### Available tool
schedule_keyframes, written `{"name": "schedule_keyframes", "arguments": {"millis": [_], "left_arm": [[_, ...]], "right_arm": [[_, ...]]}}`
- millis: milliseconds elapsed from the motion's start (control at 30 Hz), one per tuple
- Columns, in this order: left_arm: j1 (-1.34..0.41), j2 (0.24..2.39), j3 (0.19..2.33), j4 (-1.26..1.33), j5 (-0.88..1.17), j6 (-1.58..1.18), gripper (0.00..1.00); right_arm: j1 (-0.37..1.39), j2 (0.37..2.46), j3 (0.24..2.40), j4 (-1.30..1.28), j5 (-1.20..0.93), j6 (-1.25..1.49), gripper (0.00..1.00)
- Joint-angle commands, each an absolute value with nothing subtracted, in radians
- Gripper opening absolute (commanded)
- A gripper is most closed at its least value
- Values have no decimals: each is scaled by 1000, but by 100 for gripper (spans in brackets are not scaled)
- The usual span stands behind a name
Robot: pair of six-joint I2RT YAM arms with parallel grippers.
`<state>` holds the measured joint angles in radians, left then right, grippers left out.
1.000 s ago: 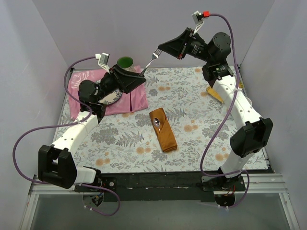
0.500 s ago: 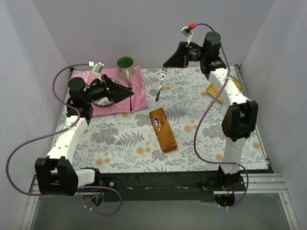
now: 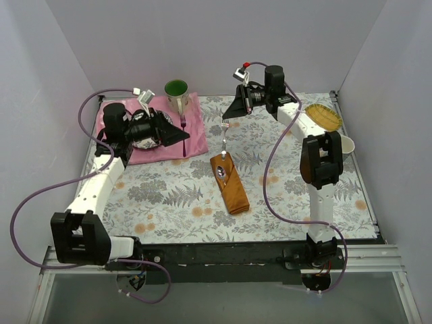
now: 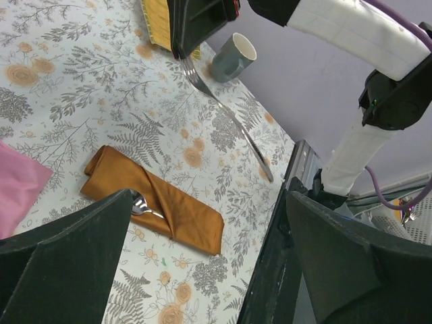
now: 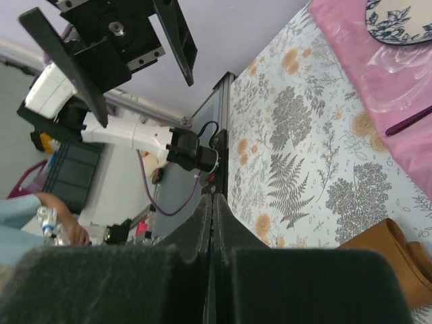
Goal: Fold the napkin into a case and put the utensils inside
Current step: Pass from the right arm to the left
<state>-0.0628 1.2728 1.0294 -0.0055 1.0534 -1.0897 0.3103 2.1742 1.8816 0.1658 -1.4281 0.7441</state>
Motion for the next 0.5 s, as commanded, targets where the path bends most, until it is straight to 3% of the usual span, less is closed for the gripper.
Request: {"name": "schedule_keyframes", "arguments": {"millis": [0, 167, 233, 300, 333, 400, 467], "left_arm": [[-61, 1397, 1172, -76, 1028, -1074, 98], [-66, 1554, 1299, -78, 1138, -1100, 85], [-74, 1609, 1331, -58, 1160, -1118, 71], [-87, 1661, 1368, -23, 1221, -1161, 62], [-95, 1672, 1376, -11, 1236, -1202, 51], [-132, 1683, 1375, -6, 1244, -1221, 42], [-168, 1680, 1353, 49, 1243, -1226, 40]], "right_arm": [[328, 2065, 1917, -208, -1283, 514, 1], [328, 2031, 1896, -236, -1370, 438, 1], [330, 2036, 1934, -364, -1362, 309, 1], [336, 2031, 1973, -536, -1318, 111, 1], [342, 2025, 1973, -564, -1298, 74, 1], [350, 2014, 1979, -618, -1264, 3, 1], [359, 2014, 2003, -637, -1247, -55, 1]]}}
